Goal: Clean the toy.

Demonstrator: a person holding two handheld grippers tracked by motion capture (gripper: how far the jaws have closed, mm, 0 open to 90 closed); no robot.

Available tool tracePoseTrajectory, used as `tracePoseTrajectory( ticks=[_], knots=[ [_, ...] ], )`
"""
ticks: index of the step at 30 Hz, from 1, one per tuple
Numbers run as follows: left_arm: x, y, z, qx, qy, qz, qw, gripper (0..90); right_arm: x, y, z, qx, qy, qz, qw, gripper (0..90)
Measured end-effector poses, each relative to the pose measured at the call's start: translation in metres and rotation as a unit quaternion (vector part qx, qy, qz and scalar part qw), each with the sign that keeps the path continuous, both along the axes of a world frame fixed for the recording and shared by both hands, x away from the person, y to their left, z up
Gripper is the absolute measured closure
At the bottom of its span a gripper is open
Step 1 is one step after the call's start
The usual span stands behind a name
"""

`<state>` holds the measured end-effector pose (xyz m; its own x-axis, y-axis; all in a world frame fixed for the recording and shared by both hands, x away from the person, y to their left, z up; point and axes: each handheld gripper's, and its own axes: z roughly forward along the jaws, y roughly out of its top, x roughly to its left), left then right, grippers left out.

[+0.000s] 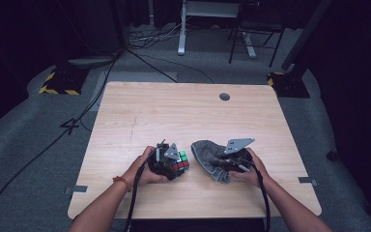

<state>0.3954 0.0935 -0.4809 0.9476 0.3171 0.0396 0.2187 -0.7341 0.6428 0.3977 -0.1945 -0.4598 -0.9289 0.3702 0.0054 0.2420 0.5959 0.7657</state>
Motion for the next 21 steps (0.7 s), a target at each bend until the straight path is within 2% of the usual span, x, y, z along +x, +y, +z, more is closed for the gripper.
tracePoseTrajectory(
  ticks=[1, 5, 9, 11, 14, 17, 20, 21],
  knots=[
    [-0.001, -0.002, 0.004, -0.004, -0.002, -0.006, 1.0, 33.7, -0.003, -0.001, 0.005, 0.013, -0.003, 0.006, 0.9999, 77.3],
    [-0.004, -0.011, 0.018, -0.03, -0.016, -0.027, 0.9991, 33.7, -0.013, -0.001, 0.018, 0.035, -0.017, 0.025, 0.9989, 77.2],
    [-0.003, -0.02, 0.029, -0.047, -0.027, -0.038, 0.9978, 33.7, -0.019, 0.004, 0.022, 0.034, -0.022, 0.04, 0.9983, 77.2],
    [-0.004, -0.023, 0.032, -0.045, -0.036, -0.037, 0.9976, 33.7, -0.021, 0.005, 0.021, 0.032, -0.02, 0.05, 0.998, 77.3],
    [-0.002, -0.026, 0.033, -0.045, -0.031, -0.042, 0.9976, 33.7, -0.023, 0.004, 0.02, 0.028, -0.019, 0.059, 0.9977, 77.3],
    [-0.004, -0.031, 0.031, -0.029, -0.035, -0.051, 0.9977, 33.7, -0.024, 0.002, 0.018, 0.034, -0.017, 0.063, 0.9973, 77.2],
    [-0.008, -0.034, 0.029, -0.02, -0.034, -0.059, 0.9975, 33.7, -0.025, 0.0, 0.018, 0.038, -0.025, 0.066, 0.9968, 77.2],
    [-0.009, -0.035, 0.028, -0.018, -0.031, -0.065, 0.9973, 33.7, -0.025, -0.001, 0.019, 0.046, -0.03, 0.066, 0.9963, 77.2]
  ],
)
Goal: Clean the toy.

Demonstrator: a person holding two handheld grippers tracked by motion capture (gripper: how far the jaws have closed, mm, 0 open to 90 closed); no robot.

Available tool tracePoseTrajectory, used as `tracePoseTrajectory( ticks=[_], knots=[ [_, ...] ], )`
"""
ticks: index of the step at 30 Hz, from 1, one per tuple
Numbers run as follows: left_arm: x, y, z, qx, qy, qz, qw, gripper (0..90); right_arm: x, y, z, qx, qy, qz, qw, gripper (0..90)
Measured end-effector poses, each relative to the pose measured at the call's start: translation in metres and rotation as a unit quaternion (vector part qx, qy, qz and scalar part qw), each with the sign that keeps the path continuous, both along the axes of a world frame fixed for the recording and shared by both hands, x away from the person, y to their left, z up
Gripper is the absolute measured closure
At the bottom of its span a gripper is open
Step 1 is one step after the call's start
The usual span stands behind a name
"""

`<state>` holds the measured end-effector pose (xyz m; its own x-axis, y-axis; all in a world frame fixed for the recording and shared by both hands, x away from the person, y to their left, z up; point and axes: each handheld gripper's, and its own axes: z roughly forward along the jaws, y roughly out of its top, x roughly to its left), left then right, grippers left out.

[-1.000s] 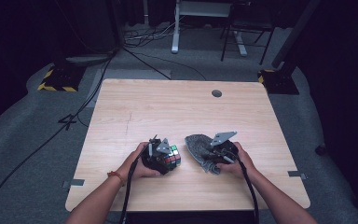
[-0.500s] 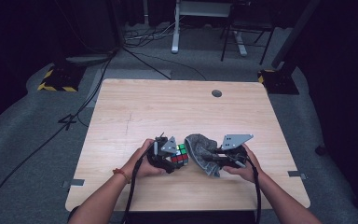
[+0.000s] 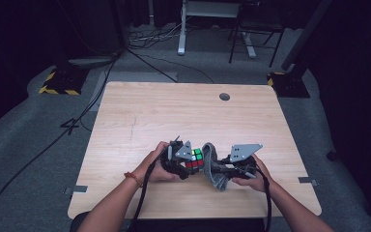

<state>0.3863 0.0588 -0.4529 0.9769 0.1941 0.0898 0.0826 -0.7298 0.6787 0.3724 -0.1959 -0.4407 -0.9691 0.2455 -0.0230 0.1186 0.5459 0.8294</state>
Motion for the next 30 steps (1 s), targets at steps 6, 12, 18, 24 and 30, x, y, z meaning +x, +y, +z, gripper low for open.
tracePoseTrajectory(
  ticks=[6, 12, 18, 24, 30],
  knots=[
    [-0.011, -0.012, 0.004, 0.011, -0.016, -0.02, 0.9996, 33.8, -0.002, -0.003, 0.014, 0.036, -0.018, -0.014, 0.9991, 77.2],
    [-0.012, -0.008, 0.011, -0.015, -0.018, -0.018, 0.9996, 33.8, 0.001, -0.003, 0.004, 0.01, -0.008, -0.036, 0.9993, 77.3],
    [-0.013, -0.005, 0.015, -0.024, -0.021, -0.014, 0.9994, 33.8, 0.0, -0.001, -0.002, -0.011, -0.003, -0.026, 0.9996, 77.4],
    [-0.013, -0.004, 0.015, -0.025, -0.024, -0.008, 0.9994, 33.7, -0.003, -0.002, -0.004, -0.03, 0.004, -0.012, 0.9995, 77.4],
    [-0.013, -0.013, 0.007, -0.002, -0.019, -0.01, 0.9998, 33.7, -0.007, -0.008, 0.008, 0.023, -0.012, -0.007, 0.9996, 77.4]
  ],
)
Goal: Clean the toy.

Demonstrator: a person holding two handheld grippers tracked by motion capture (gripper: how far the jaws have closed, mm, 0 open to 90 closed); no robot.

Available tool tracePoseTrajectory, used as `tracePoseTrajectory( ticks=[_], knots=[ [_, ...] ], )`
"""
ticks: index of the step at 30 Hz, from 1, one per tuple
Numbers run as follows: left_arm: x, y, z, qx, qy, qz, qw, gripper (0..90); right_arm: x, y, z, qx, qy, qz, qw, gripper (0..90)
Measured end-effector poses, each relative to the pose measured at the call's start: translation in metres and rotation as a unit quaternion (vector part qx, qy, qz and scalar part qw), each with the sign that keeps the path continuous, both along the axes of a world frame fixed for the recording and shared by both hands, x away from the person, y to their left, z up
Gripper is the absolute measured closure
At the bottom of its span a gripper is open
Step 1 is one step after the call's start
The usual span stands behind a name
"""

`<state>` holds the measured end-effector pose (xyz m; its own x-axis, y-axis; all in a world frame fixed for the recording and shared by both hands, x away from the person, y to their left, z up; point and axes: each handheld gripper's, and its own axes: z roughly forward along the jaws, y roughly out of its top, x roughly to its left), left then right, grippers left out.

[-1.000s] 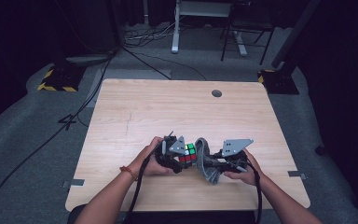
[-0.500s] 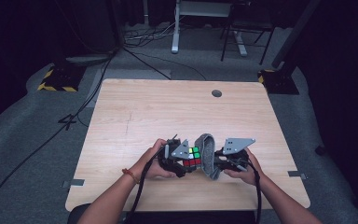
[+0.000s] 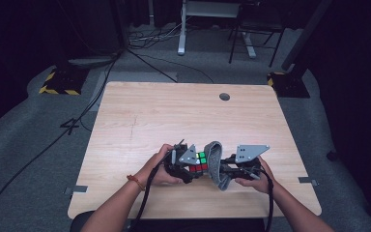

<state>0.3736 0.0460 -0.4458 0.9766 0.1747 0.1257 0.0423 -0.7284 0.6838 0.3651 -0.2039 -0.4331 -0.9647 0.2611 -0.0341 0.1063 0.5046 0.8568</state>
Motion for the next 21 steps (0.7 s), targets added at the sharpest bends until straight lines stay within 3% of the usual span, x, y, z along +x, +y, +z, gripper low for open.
tracePoseTrajectory(
  ticks=[4, 10, 13, 19, 21],
  knots=[
    [-0.004, -0.005, -0.001, -0.001, 0.005, -0.02, 0.9998, 33.7, 0.003, -0.002, 0.003, 0.014, -0.007, -0.021, 0.9997, 77.3],
    [-0.007, -0.003, 0.007, -0.028, 0.0, -0.018, 0.9994, 33.7, 0.009, -0.001, -0.005, -0.02, 0.01, -0.037, 0.999, 77.4],
    [-0.007, 0.001, 0.012, -0.033, -0.006, -0.015, 0.9993, 33.7, 0.008, 0.0, -0.01, -0.031, 0.018, -0.028, 0.999, 77.4],
    [-0.005, 0.003, 0.011, -0.03, -0.008, -0.007, 0.9995, 33.6, 0.003, 0.0, -0.007, -0.019, 0.012, -0.004, 0.9997, 77.4],
    [-0.003, 0.002, 0.01, -0.028, -0.007, -0.002, 0.9996, 33.5, 0.001, -0.001, -0.004, -0.005, 0.006, -0.001, 1.0, 77.4]
  ],
)
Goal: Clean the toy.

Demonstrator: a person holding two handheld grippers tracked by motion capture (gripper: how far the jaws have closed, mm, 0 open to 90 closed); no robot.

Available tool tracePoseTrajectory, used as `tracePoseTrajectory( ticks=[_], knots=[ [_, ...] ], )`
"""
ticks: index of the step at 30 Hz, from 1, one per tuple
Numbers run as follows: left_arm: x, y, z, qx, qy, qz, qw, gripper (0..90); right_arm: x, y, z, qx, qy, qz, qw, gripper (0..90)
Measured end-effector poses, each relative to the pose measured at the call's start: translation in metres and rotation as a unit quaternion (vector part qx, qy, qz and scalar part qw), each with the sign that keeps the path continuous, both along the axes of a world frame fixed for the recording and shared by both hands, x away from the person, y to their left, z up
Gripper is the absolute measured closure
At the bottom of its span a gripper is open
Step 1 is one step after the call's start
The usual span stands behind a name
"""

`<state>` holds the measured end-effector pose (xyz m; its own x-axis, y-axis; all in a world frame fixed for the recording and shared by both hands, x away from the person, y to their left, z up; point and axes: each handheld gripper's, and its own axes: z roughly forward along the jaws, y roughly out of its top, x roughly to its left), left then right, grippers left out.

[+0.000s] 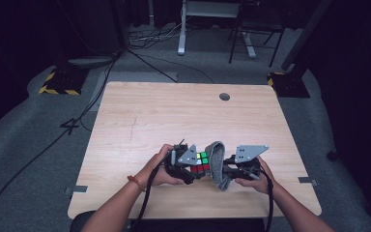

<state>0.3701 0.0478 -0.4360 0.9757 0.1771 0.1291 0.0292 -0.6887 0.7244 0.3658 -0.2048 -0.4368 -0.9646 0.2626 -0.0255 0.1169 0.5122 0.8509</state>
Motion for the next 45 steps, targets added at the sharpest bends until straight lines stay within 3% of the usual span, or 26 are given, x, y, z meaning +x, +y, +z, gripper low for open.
tracePoseTrajectory(
  ticks=[7, 12, 19, 24, 28, 33, 37, 39, 45],
  knots=[
    [0.0, -0.008, -0.005, 0.027, -0.005, 0.001, 0.9996, 32.8, -0.007, 0.005, 0.009, 0.029, -0.02, 0.016, 0.9993, 77.4],
    [0.001, -0.012, -0.007, 0.045, -0.017, 0.01, 0.9988, 32.9, -0.007, 0.013, 0.012, 0.031, -0.024, 0.021, 0.999, 77.5],
    [0.0, -0.002, 0.002, 0.015, -0.021, 0.01, 0.9996, 33.2, 0.002, 0.01, 0.006, -0.02, -0.021, -0.021, 0.9994, 77.7],
    [0.0, 0.002, 0.007, 0.004, -0.025, 0.012, 0.9996, 33.2, 0.005, 0.004, -0.003, -0.031, -0.01, -0.027, 0.9991, 77.7],
    [0.0, 0.001, 0.006, 0.009, -0.028, 0.015, 0.9995, 33.3, -0.002, 0.002, -0.002, -0.019, -0.014, -0.009, 0.9997, 77.7],
    [0.001, -0.004, 0.002, 0.015, -0.021, 0.014, 0.9996, 33.2, -0.01, 0.004, 0.01, 0.021, -0.026, 0.014, 0.9993, 77.6],
    [0.0, -0.007, -0.003, 0.025, -0.02, 0.012, 0.9994, 33.2, -0.011, 0.013, 0.015, 0.01, -0.041, 0.012, 0.999, 77.8],
    [-0.001, -0.006, -0.001, 0.016, -0.019, 0.013, 0.9996, 33.3, -0.009, 0.013, 0.014, -0.005, -0.048, -0.003, 0.9988, 77.9],
    [-0.002, 0.0, 0.007, -0.009, -0.024, 0.012, 0.9996, 33.3, 0.006, 0.003, 0.0, -0.018, -0.021, -0.037, 0.9989, 77.9]
  ],
)
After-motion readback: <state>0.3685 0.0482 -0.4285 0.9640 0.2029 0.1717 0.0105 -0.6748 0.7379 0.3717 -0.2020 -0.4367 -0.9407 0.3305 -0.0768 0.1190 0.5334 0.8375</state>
